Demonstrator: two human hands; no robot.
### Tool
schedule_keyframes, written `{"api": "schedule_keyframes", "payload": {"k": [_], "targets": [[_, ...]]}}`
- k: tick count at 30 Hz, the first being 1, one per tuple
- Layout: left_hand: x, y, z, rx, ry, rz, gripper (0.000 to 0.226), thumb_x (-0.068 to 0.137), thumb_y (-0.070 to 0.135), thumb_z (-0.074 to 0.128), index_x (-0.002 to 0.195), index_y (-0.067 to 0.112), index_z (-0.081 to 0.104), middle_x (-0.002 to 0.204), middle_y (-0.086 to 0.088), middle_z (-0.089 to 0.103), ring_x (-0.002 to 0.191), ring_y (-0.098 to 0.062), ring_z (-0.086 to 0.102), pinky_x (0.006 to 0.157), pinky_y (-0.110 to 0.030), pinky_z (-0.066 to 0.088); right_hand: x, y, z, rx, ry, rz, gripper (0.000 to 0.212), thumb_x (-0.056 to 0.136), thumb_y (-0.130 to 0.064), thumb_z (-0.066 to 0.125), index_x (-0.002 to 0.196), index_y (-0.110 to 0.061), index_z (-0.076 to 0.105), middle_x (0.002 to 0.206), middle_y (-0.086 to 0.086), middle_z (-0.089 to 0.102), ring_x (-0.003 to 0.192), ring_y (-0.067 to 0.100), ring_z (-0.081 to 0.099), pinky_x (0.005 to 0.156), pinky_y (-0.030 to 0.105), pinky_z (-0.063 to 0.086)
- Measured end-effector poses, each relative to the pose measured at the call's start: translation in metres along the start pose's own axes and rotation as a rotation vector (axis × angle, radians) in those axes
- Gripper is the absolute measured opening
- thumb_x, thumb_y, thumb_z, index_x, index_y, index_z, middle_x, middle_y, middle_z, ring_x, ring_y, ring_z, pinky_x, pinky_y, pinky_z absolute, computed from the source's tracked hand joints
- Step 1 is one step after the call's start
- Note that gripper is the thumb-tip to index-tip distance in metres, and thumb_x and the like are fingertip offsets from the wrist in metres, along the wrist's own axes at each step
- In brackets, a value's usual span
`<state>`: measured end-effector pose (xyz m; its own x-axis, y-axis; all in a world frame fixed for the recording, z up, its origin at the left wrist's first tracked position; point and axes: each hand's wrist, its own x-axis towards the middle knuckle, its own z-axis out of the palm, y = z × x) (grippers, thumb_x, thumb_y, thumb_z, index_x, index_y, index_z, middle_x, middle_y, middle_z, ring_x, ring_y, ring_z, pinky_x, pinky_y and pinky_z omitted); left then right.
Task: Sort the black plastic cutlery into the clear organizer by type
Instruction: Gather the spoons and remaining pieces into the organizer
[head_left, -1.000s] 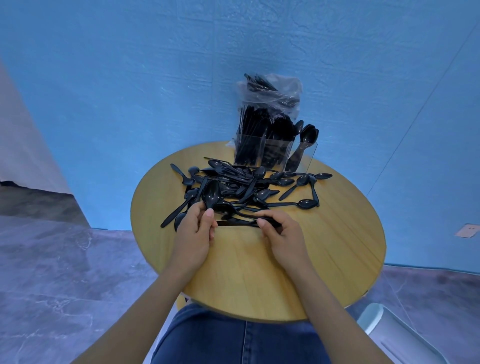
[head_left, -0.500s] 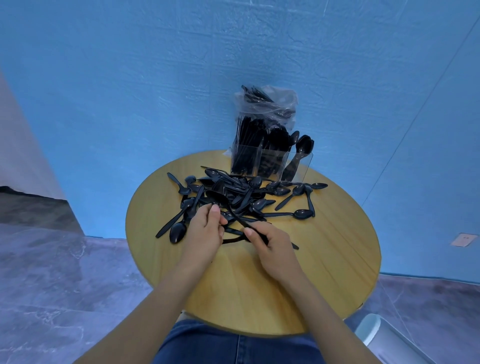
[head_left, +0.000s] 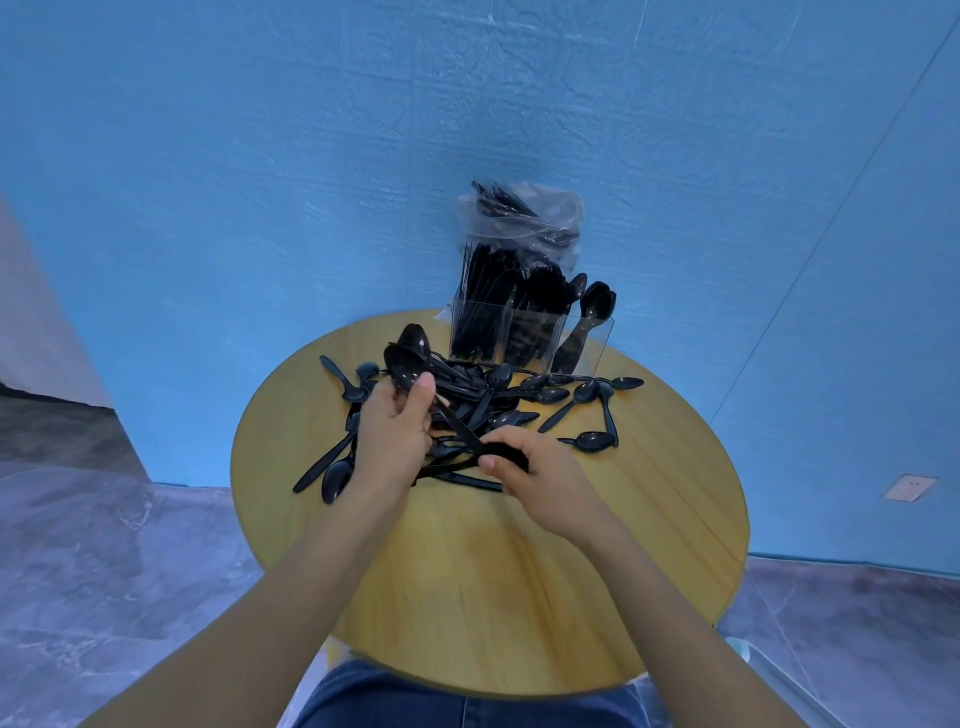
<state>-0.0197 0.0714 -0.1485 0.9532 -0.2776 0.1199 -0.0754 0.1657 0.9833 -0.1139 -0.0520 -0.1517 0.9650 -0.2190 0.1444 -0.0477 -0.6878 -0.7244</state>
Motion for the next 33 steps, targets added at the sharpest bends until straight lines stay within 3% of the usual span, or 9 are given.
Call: {"api": "schedule_keyframes", "payload": {"k": [2,6,10,14,20,23,26,29,33], "targets": [[0.008,0.005,-0.007,0.024,0.047,0.024,0.019,0.099,0.028,0.046,0.092,0.011,0.051,0.063,0.003,0.041,0.05,-0.006,0.036,0.049,-0.02,0.032,-0.001,0.006,-0.006,-0.018,0.022,0.059,0.021,0.098,-0.015,0.046,0.108,-0.024,0.063,0.074,-0.011,0.054,0.062,-0.001,0.049,0.059,0.012,0.037],[0.014,0.008,-0.013,0.254,-0.028,0.108,0.019,0.098,0.028,0.045,0.108,0.014,0.054,0.066,0.01,0.046,0.059,-0.006,0.041,0.062,-0.027,0.035,0.002,0.004,-0.018,-0.089,0.111,0.009,0.024,0.096,-0.011,0.05,0.111,-0.023,0.064,0.1,-0.008,0.06,0.081,-0.003,0.052,0.07,0.009,0.039],[0.004,0.0,-0.006,0.452,-0.235,0.135,0.026,0.097,0.028,0.049,0.121,0.02,0.053,0.102,0.009,0.064,0.091,-0.004,0.06,0.075,-0.019,0.046,0.011,-0.014,-0.024,0.036,0.252,-0.085,0.015,0.088,-0.013,0.064,0.098,-0.021,0.057,0.089,-0.006,0.064,0.065,0.0,0.051,0.062,0.014,0.045],[-0.008,-0.005,0.001,0.481,-0.366,0.175,0.025,0.097,0.022,0.048,0.121,0.022,0.053,0.11,0.012,0.063,0.1,0.001,0.058,0.074,-0.007,0.043,0.02,-0.02,-0.024,0.109,0.301,-0.078,0.015,0.084,-0.011,0.068,0.093,-0.017,0.058,0.076,-0.006,0.063,0.06,-0.003,0.053,0.059,0.011,0.046],[-0.013,-0.009,0.007,0.523,-0.41,0.216,0.023,0.098,0.019,0.045,0.12,0.024,0.051,0.102,0.015,0.06,0.096,0.0,0.057,0.077,-0.009,0.043,0.018,-0.014,-0.021,0.235,0.302,-0.066,0.018,0.086,-0.008,0.066,0.086,-0.026,0.062,0.07,-0.005,0.061,0.056,0.005,0.057,0.056,0.019,0.051],[-0.013,-0.01,0.009,0.541,-0.439,0.217,0.022,0.099,0.018,0.044,0.119,0.023,0.051,0.101,0.013,0.061,0.096,-0.003,0.058,0.082,-0.02,0.046,0.019,-0.012,-0.023,0.264,0.282,-0.04,0.018,0.086,-0.006,0.065,0.079,-0.022,0.06,0.07,-0.005,0.062,0.056,0.005,0.057,0.057,0.022,0.051],[-0.014,-0.01,0.011,0.443,-0.481,0.172,0.019,0.1,0.022,0.039,0.116,0.027,0.05,0.096,0.013,0.061,0.091,-0.001,0.057,0.079,-0.017,0.044,0.019,-0.008,-0.026,0.308,0.281,-0.029,0.018,0.086,-0.005,0.065,0.077,-0.019,0.059,0.071,-0.006,0.061,0.056,0.004,0.057,0.056,0.02,0.048],[-0.016,-0.009,0.014,0.386,-0.522,0.145,0.023,0.101,0.032,0.031,0.111,0.024,0.051,0.08,0.01,0.055,0.075,0.002,0.05,0.072,-0.016,0.041,0.021,-0.005,-0.027,0.372,0.372,-0.018,0.019,0.086,-0.004,0.065,0.075,-0.019,0.058,0.072,-0.001,0.061,0.056,0.003,0.055,0.056,0.019,0.048],[-0.013,-0.01,0.018,0.355,-0.59,0.128,0.019,0.101,0.031,0.034,0.112,0.027,0.048,0.076,0.009,0.05,0.072,0.002,0.047,0.077,-0.021,0.041,0.024,-0.001,-0.026,0.412,0.548,-0.021,0.016,0.085,-0.003,0.065,0.079,-0.016,0.06,0.071,-0.003,0.06,0.057,0.008,0.055,0.059,0.028,0.053]]}}
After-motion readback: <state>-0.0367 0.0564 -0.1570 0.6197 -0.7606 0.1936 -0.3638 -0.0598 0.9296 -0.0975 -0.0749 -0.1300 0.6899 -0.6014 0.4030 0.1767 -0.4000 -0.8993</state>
